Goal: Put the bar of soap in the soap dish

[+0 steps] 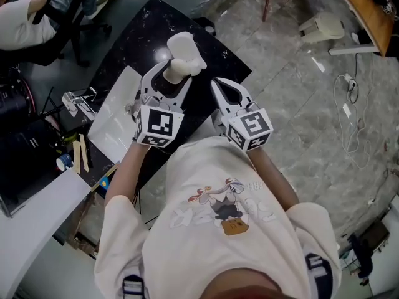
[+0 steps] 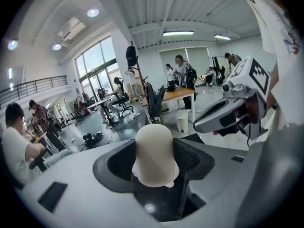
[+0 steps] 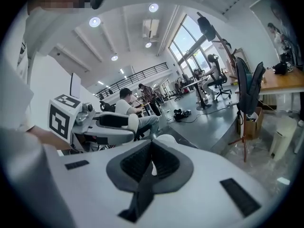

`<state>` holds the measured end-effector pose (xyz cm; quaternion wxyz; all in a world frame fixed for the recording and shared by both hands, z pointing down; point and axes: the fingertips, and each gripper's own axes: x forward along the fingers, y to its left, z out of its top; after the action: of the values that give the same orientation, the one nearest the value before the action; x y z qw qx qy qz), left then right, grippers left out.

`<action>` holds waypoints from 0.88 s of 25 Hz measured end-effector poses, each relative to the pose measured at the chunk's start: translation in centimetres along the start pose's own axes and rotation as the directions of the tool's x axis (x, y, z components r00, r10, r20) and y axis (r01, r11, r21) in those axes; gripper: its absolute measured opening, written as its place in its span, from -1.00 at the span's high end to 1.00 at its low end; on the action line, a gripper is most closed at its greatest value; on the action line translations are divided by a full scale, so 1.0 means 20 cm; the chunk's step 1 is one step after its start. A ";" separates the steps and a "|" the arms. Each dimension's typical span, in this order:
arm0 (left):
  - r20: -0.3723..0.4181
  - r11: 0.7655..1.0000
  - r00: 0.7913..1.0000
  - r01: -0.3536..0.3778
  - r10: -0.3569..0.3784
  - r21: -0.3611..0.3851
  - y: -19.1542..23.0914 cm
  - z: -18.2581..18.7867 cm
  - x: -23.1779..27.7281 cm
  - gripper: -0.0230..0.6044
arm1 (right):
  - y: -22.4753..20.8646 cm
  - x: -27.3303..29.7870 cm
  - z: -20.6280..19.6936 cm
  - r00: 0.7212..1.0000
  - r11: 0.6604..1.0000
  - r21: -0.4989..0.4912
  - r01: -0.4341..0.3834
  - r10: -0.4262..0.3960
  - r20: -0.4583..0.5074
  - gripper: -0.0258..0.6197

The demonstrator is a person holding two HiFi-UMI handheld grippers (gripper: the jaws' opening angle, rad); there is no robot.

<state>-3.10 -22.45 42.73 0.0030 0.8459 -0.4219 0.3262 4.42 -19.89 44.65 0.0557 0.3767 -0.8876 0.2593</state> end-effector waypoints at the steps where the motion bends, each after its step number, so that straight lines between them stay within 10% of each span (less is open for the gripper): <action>1: -0.017 0.999 1.000 0.010 -0.010 0.035 0.01 -0.02 0.03 0.10 | -0.01 0.02 0.01 1.000 1.000 0.002 0.006 -0.006 0.006 0.90; 22: -0.200 0.965 0.977 0.122 -0.076 0.231 0.12 -0.29 0.55 0.10 | -0.19 0.21 -0.04 0.996 0.992 0.088 0.087 -0.085 -0.023 0.90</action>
<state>-3.23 -30.22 52.82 -0.0437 0.8251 -0.3339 0.4537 3.96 -24.45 48.20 0.0585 0.4142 -0.8576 0.2993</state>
